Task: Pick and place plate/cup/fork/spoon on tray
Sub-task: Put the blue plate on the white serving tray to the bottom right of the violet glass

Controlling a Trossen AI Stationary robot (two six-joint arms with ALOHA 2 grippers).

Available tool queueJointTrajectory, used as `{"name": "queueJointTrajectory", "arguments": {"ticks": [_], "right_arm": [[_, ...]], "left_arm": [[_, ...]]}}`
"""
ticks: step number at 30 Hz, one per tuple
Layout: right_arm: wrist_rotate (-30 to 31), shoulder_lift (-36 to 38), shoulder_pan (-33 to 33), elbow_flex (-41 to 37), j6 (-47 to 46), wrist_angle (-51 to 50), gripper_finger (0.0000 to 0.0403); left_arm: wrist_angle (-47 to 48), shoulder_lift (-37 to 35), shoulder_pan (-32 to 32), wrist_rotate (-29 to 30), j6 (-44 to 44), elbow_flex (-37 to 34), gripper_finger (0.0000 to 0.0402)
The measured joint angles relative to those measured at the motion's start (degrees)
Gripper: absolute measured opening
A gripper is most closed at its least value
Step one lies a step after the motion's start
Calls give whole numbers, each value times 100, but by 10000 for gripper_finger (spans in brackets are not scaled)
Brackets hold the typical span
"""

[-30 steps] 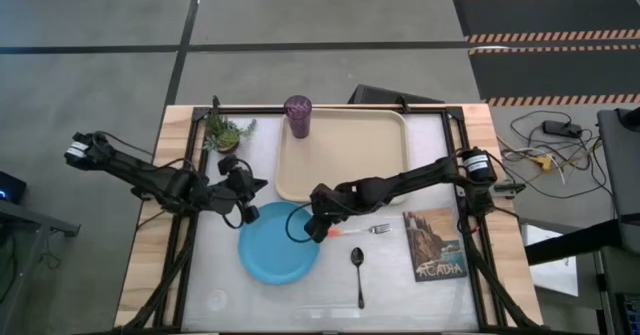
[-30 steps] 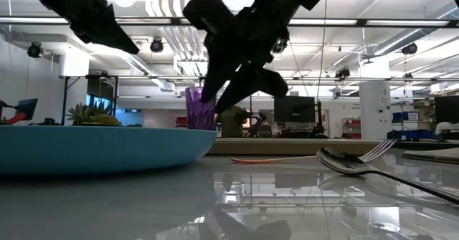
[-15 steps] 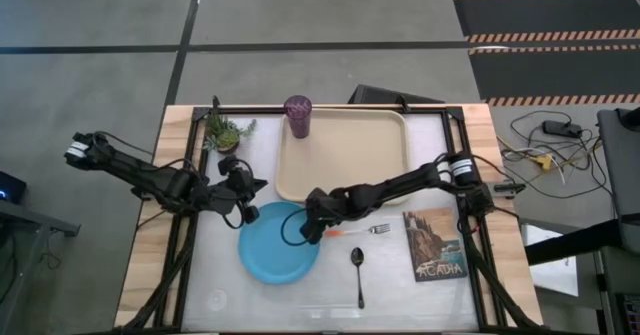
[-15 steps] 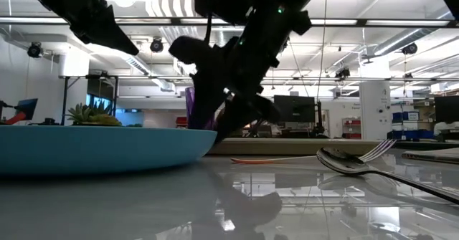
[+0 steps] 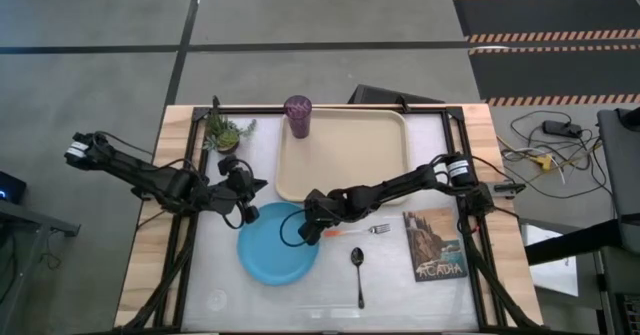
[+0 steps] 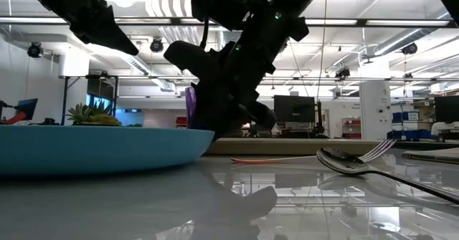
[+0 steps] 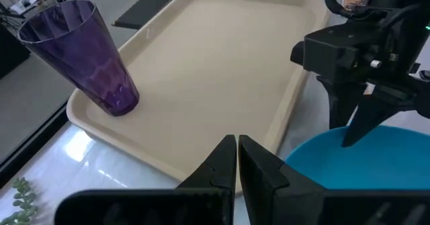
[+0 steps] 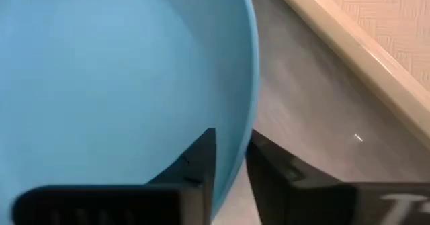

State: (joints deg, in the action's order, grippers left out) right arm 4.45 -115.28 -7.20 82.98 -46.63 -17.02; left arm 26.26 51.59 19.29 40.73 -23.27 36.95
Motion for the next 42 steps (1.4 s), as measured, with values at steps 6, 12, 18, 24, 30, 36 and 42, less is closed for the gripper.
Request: {"name": "queueJointTrajectory", "arguments": {"ticks": [6, 12, 18, 24, 30, 36, 42], "right_arm": [[0, 0, 0, 0, -24, 66, 11], [-234, 89, 47, 0, -28, 150, 9], [-578, 426, 174, -2, 109, 120, 9], [-979, 1021, 483, -2, 435, -378, 9], [-981, 1629, 1037, -86, 938, -1537, 9], [-1047, 2215, 1798, -678, 1253, -1738, 9], [-1102, 2859, 2678, -1697, 1333, -1550, 9]], "left_arm": [[-2, 0, -4, 0, -2, 0, 0], [-15, 0, -4, 1, -2, 0, 0], [-15, 0, -2, 2, -2, 0, 0], [-8, 0, 0, 2, -4, 0, 0], [2, 0, 0, 2, -4, 0, 0], [1, 0, 0, 2, -25, 0, 0], [0, 0, 0, 0, -28, -22, 0]]}}
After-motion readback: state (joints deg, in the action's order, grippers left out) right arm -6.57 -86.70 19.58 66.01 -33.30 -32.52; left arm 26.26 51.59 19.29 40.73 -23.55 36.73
